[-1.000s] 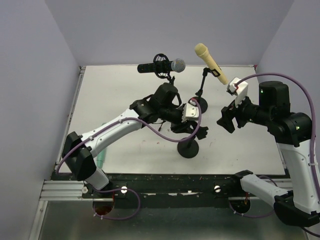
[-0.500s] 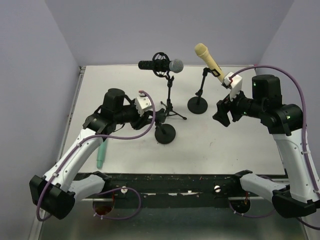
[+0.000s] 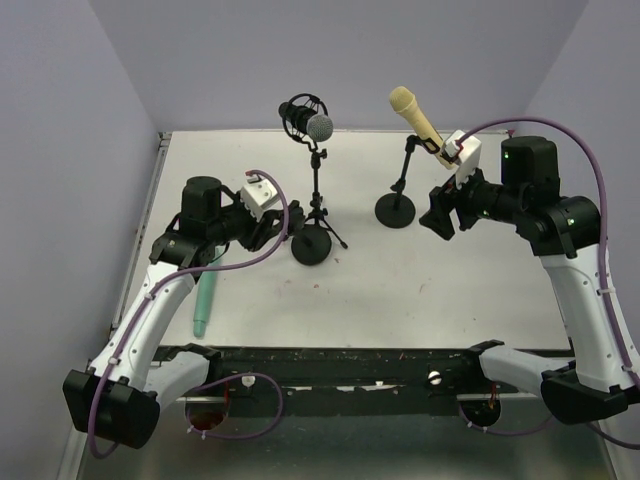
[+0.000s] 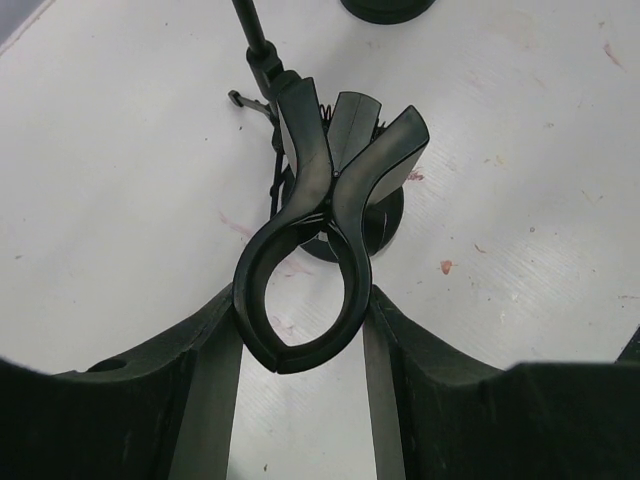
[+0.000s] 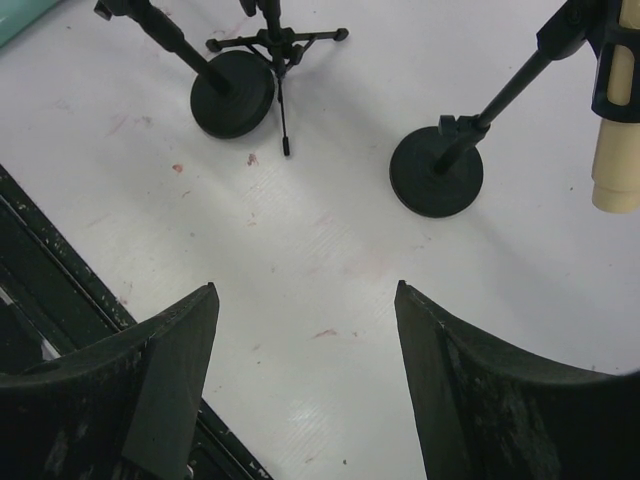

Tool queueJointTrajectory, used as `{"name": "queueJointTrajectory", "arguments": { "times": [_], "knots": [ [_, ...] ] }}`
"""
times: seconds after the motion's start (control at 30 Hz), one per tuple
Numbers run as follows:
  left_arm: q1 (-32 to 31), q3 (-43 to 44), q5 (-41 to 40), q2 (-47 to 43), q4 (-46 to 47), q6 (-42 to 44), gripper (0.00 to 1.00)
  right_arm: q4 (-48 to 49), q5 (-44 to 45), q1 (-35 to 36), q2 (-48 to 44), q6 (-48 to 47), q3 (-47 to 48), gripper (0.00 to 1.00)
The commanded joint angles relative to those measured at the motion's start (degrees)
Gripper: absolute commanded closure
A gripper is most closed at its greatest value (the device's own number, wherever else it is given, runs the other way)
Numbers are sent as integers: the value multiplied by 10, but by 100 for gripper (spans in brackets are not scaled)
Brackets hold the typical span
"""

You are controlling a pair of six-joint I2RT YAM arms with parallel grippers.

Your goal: Remove the microphone from the stand

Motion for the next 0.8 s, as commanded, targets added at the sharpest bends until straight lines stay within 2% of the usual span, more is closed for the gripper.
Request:
{"name": "queueJointTrajectory", "arguments": {
  "times": [0.0,0.2,0.43,0.5,0.6,0.77],
  "knots": [
    [5,24,57,-21,-7,-13,66,12,-17,-3,-5,8,4,21],
    [5,40,68,-45,-43,-12,68,5,-19,-3,-6,8,7,21],
    [11,46,-78,-60,-64,23,71,17,-29,-4,-1,10,2,22],
    [22,40,-124,-55,-48,28,73,20,-35,-3,3,10,0,22],
    [42,26,-187,-43,12,12,84,25,-49,-2,6,5,0,22],
    [75,17,-218,2,129,-38,82,36,-75,-2,13,5,1,22]
  ]
}}
